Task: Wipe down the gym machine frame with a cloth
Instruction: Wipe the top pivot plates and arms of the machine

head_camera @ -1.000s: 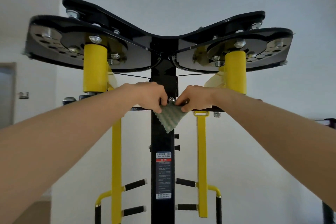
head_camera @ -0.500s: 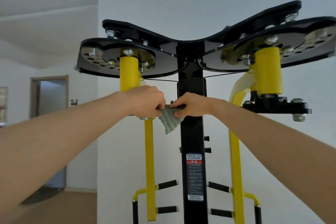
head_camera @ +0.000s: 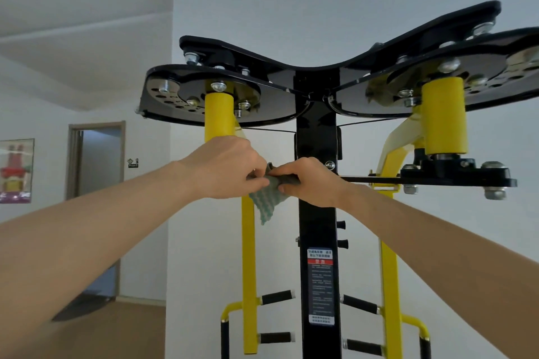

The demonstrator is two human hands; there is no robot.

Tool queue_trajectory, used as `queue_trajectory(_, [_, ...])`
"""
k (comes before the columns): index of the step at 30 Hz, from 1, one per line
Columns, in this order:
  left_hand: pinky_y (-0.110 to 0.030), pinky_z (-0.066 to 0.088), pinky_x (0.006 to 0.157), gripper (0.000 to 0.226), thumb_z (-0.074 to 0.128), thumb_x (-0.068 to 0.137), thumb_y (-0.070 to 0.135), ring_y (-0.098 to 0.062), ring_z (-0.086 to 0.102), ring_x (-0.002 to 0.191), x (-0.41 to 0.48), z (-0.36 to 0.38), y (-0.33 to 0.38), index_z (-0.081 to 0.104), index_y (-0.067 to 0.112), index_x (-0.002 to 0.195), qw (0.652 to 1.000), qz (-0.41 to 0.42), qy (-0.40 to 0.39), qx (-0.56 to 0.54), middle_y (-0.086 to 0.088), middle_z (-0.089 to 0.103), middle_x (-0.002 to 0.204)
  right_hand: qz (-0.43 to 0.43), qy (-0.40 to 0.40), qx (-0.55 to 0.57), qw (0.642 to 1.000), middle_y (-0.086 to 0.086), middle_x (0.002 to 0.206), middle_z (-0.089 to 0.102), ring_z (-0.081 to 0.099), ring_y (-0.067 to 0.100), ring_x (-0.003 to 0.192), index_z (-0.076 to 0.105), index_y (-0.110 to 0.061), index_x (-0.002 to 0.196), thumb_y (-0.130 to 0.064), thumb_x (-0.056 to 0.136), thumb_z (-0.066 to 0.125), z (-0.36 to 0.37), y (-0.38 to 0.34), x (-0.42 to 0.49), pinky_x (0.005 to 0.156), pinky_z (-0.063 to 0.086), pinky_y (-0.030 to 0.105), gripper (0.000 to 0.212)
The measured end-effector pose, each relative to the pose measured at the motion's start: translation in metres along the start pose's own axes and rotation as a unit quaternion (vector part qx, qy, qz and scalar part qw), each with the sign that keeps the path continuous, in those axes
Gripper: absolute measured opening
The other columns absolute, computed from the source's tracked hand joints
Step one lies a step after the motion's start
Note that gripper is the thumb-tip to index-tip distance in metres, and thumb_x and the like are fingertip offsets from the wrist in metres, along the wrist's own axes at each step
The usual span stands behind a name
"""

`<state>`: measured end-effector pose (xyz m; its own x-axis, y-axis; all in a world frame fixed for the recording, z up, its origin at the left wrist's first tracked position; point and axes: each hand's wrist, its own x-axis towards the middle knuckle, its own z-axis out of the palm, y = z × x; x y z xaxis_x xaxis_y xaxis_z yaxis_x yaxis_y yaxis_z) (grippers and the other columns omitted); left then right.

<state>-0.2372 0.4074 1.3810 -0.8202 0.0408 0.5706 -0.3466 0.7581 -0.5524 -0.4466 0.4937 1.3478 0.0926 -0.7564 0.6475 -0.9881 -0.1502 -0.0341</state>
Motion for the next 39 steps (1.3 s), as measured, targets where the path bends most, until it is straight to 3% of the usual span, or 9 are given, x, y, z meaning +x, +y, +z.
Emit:
queue_trajectory(5, [-0.031, 0.039, 0.059, 0.019, 0.056, 0.099, 0.038, -0.024, 0.061, 0.088, 0.031, 0.017, 0.013, 0.072, 0.028, 0.099, 0.999, -0.013, -0.025, 0.03, 0.001, 0.067, 0.089, 0.053, -0.061, -0.127, 0.989, -0.005, 0.113, 0.072, 0.062, 0.013, 0.097, 0.069, -0.022, 0.128, -0.013, 0.092, 0.068, -0.035, 0.023, -0.008, 0.083, 0.046, 0.029, 0.038])
queue_trajectory(8, [-0.029, 0.031, 0.054, 0.013, 0.06, 0.097, 0.039, -0.023, 0.057, 0.083, 0.05, 0.029, 0.022, 0.066, 0.031, 0.089, 0.999, -0.033, -0.034, -0.013, 0.005, 0.053, 0.08, 0.073, -0.08, -0.206, 0.973, -0.003, 0.101, 0.073, 0.062, 0.017, 0.088, 0.075, -0.021, 0.112, -0.013, 0.088, 0.068, -0.055, 0.03, -0.019, 0.072, 0.046, 0.03, 0.027])
queue_trajectory(11, [-0.03, 0.034, 0.058, 0.015, 0.066, 0.093, 0.039, -0.026, 0.059, 0.084, 0.068, 0.04, 0.029, 0.065, 0.025, 0.086, 0.998, -0.048, -0.017, -0.045, 0.003, 0.055, 0.082, 0.092, -0.084, -0.267, 0.956, 0.003, 0.088, 0.07, 0.062, 0.024, 0.08, 0.075, -0.018, 0.099, -0.013, 0.086, 0.067, -0.069, 0.028, -0.03, 0.071, 0.053, 0.038, 0.016])
queue_trajectory(16, [-0.034, 0.042, 0.064, 0.022, 0.068, 0.092, 0.039, -0.03, 0.06, 0.084, 0.09, 0.053, 0.046, 0.059, 0.021, 0.083, 0.992, -0.058, -0.003, -0.113, -0.002, 0.056, 0.083, 0.11, -0.079, -0.307, 0.942, 0.003, 0.087, 0.07, 0.061, 0.024, 0.081, 0.075, -0.019, 0.1, -0.018, 0.088, 0.067, -0.083, 0.024, -0.05, 0.075, 0.054, 0.039, 0.015])
queue_trajectory(26, [-0.03, 0.046, 0.069, 0.02, 0.077, 0.087, 0.038, -0.02, 0.062, 0.085, 0.125, 0.059, 0.023, 0.064, 0.029, 0.074, 0.943, -0.142, 0.03, -0.299, 0.004, 0.067, 0.084, 0.198, 0.076, -0.243, 0.947, -0.003, 0.089, 0.074, 0.065, 0.015, 0.083, 0.079, -0.019, 0.098, -0.019, 0.091, 0.069, -0.093, 0.021, -0.043, 0.081, 0.058, 0.035, 0.012])
queue_trajectory(29, [-0.026, 0.041, 0.062, 0.022, 0.079, 0.085, 0.04, -0.019, 0.064, 0.079, 0.135, 0.062, 0.013, 0.068, 0.025, 0.074, 0.904, -0.216, 0.062, -0.365, 0.005, 0.066, 0.075, 0.262, 0.143, -0.187, 0.936, 0.001, 0.087, 0.072, 0.066, 0.02, 0.085, 0.077, -0.017, 0.091, -0.017, 0.088, 0.073, -0.088, 0.028, -0.028, 0.081, 0.058, 0.036, 0.005])
queue_trajectory(34, [-0.028, 0.045, 0.067, 0.023, 0.078, 0.085, 0.035, -0.026, 0.065, 0.086, 0.152, 0.076, 0.005, 0.075, 0.013, 0.091, 0.824, -0.337, 0.094, -0.445, -0.005, 0.072, 0.092, 0.353, 0.257, -0.102, 0.894, -0.002, 0.08, 0.065, 0.063, 0.023, 0.086, 0.071, -0.019, 0.076, -0.022, 0.083, 0.079, -0.077, 0.049, 0.001, 0.076, 0.051, 0.029, 0.012])
queue_trajectory(37, [-0.025, 0.043, 0.054, 0.03, 0.077, 0.083, 0.03, -0.026, 0.067, 0.084, 0.171, 0.081, 0.003, 0.069, 0.007, 0.099, 0.738, -0.421, 0.117, -0.514, -0.009, 0.071, 0.097, 0.405, 0.314, -0.068, 0.856, 0.002, 0.09, 0.072, 0.067, 0.025, 0.088, 0.077, -0.019, 0.087, -0.03, 0.081, 0.079, -0.075, 0.062, 0.025, 0.075, 0.053, 0.029, 0.013])
queue_trajectory(39, [-0.03, 0.056, 0.063, 0.03, 0.078, 0.082, 0.022, -0.03, 0.071, 0.091, 0.184, 0.084, 0.002, 0.067, 0.003, 0.103, 0.656, -0.454, 0.139, -0.587, -0.013, 0.072, 0.102, 0.438, 0.342, -0.004, 0.831, 0.006, 0.098, 0.072, 0.068, 0.029, 0.091, 0.073, -0.018, 0.097, -0.029, 0.079, 0.078, -0.075, 0.072, 0.04, 0.081, 0.059, 0.035, 0.022])
